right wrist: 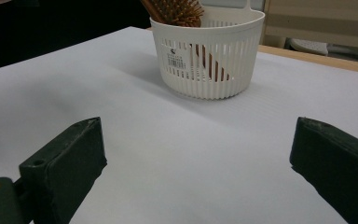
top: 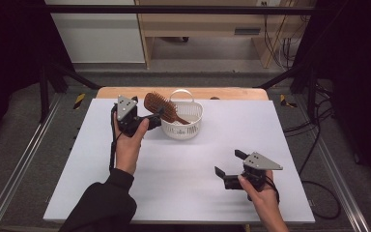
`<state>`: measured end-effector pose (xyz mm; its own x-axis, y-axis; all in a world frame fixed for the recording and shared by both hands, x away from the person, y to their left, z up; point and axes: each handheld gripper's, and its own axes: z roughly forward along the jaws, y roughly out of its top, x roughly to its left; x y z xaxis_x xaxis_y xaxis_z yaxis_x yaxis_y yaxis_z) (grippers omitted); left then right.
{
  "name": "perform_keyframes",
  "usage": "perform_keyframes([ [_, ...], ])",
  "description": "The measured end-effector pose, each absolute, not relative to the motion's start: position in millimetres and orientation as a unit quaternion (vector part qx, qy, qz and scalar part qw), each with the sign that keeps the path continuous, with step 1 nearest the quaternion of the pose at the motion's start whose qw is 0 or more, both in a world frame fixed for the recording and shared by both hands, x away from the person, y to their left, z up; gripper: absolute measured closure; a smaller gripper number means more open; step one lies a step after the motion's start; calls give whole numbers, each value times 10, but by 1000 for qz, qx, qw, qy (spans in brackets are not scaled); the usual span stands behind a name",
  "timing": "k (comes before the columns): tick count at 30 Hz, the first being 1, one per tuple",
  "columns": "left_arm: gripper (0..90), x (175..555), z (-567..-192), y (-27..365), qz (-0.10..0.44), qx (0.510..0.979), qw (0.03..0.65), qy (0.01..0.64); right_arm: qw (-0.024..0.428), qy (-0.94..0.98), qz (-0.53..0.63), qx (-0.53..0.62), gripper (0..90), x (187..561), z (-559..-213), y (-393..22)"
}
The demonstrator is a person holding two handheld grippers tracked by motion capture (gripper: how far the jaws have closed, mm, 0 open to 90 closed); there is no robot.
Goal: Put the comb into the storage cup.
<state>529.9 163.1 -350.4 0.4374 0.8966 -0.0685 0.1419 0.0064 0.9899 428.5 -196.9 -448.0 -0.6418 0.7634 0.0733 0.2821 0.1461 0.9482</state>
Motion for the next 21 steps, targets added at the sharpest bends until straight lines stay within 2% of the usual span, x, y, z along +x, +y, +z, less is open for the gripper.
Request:
perform_keyframes([
  [21, 17, 5114, -3434, 2164, 331, 609, 578, 431, 220, 724, 546, 360, 37, 4281, -4467, -1971],
])
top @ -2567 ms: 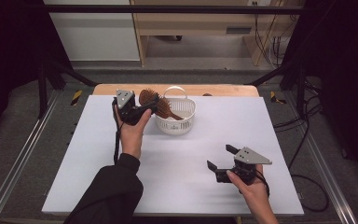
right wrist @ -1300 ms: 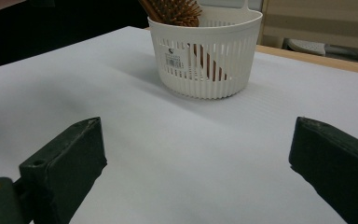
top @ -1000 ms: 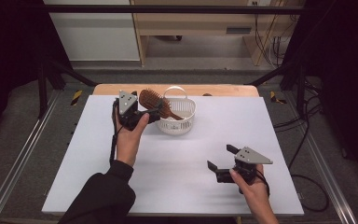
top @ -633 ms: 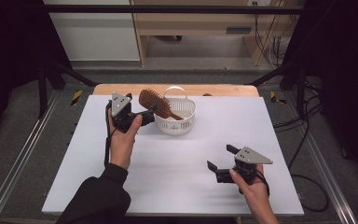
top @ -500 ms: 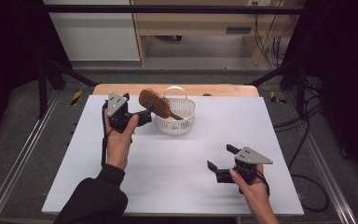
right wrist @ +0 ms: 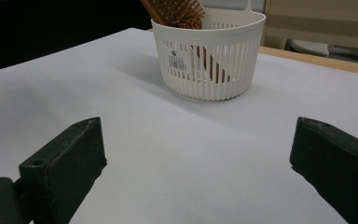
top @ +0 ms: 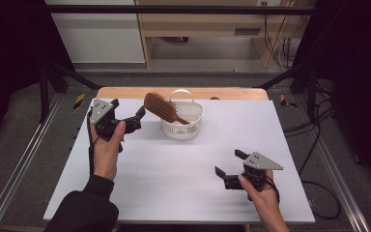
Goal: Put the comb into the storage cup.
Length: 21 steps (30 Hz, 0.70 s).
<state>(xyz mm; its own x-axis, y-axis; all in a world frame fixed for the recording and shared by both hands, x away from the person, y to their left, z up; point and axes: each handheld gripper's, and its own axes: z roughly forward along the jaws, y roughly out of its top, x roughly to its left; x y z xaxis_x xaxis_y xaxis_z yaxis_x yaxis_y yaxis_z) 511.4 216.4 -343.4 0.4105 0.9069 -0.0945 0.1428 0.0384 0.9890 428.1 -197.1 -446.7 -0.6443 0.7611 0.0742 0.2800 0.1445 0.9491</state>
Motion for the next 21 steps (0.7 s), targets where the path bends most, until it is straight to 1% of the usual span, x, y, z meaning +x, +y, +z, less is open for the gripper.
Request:
perform_keyframes([
  [7, 17, 5062, -3458, 2335, 332, 609, 574, 436, 220, 725, 545, 359, 37, 4292, -4473, -1962],
  [21, 17, 4908, -3487, 2557, 344, 613, 566, 431, 220, 724, 546, 359, 37, 4291, -4468, -1974],
])
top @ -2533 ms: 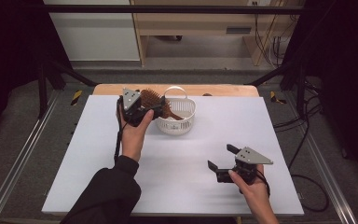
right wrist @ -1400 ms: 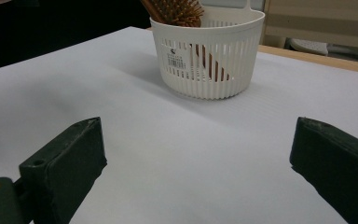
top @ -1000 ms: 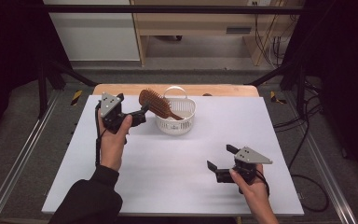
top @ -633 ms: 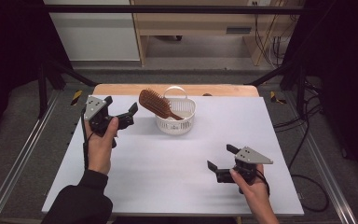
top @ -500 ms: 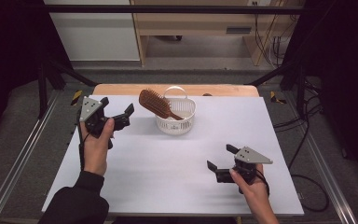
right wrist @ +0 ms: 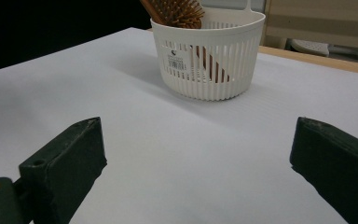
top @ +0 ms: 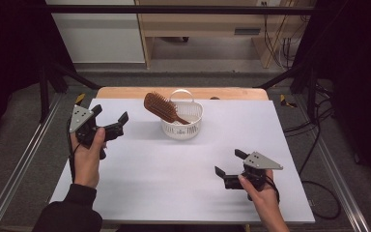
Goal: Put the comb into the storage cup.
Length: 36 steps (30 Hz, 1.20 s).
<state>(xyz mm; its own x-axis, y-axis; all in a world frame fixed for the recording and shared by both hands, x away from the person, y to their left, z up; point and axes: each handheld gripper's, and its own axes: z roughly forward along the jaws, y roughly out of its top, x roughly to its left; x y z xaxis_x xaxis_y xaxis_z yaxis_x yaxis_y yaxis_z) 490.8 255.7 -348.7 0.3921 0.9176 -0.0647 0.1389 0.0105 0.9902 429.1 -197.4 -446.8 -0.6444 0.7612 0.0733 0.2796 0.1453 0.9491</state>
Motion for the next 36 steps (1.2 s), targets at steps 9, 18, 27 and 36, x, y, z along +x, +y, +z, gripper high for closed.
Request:
perform_keyframes([
  [9, 17, 4805, -3607, 2664, 344, 618, 558, 434, 221, 723, 547, 359, 37, 4281, -4463, -1967],
  [18, 13, 4673, -3613, 2753, 355, 627, 551, 420, 223, 725, 543, 361, 38, 4296, -4473, -1978],
  [27, 11, 4518, -3648, 2838, 351, 627, 560, 414, 232, 724, 536, 368, 38, 4309, -4483, -2005],
  [36, 11, 4355, -3691, 3026, 350, 621, 569, 410, 224, 725, 539, 365, 40, 4284, -4497, -2036],
])
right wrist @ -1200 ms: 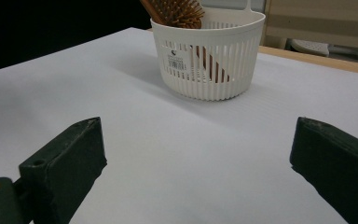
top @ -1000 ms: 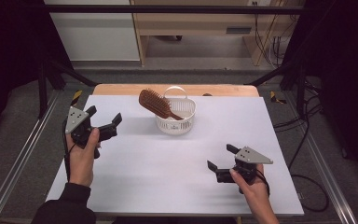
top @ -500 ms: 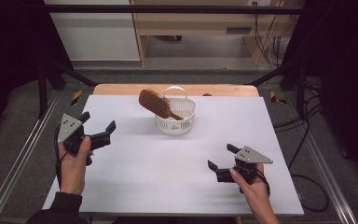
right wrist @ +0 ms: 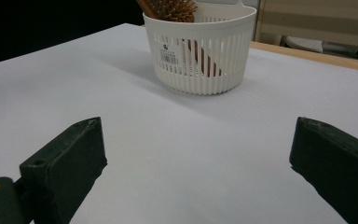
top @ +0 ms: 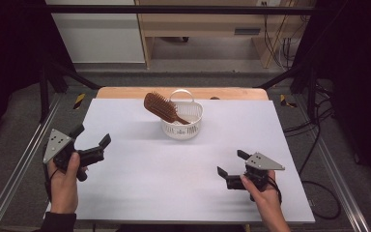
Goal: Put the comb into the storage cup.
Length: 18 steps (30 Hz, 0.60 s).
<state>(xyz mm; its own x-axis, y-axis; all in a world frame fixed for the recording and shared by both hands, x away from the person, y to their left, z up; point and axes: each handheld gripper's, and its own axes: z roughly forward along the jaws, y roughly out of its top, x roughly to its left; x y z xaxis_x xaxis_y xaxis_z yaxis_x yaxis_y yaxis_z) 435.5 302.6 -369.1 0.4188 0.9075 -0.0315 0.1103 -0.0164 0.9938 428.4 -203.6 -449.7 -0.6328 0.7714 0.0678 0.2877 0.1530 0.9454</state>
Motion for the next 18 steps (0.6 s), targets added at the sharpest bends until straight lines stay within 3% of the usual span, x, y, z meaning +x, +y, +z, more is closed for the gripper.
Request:
perform_keyframes([
  [18, 14, 4179, -3709, 3407, 367, 615, 564, 410, 241, 706, 549, 378, 42, 4290, -4462, -2184],
])
